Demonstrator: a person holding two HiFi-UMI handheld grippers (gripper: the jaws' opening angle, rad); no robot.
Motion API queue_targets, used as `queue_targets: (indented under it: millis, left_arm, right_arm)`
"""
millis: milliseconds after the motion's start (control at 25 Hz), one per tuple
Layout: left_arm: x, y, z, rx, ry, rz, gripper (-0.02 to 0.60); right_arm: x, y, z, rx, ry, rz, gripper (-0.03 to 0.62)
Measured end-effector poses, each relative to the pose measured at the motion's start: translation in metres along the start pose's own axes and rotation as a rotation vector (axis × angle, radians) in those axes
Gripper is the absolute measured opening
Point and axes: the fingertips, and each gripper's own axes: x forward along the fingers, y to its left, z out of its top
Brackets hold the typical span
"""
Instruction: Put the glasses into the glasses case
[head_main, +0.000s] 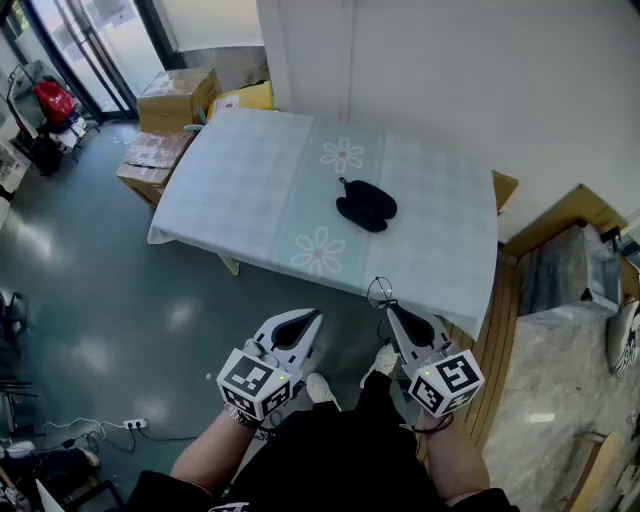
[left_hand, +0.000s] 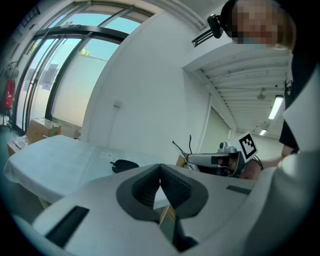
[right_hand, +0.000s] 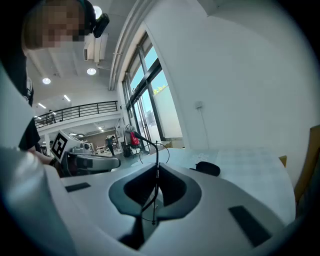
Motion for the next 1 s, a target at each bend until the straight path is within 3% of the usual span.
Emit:
queue_targets:
  millis: [1000]
  left_arm:
    - [-0.015,0.000,-0.001,0.008,-0.020,-0.014,0.028]
  right_arm:
    - [0.003,0.017,0.008,-0.006,-0.028,0.012,0.032]
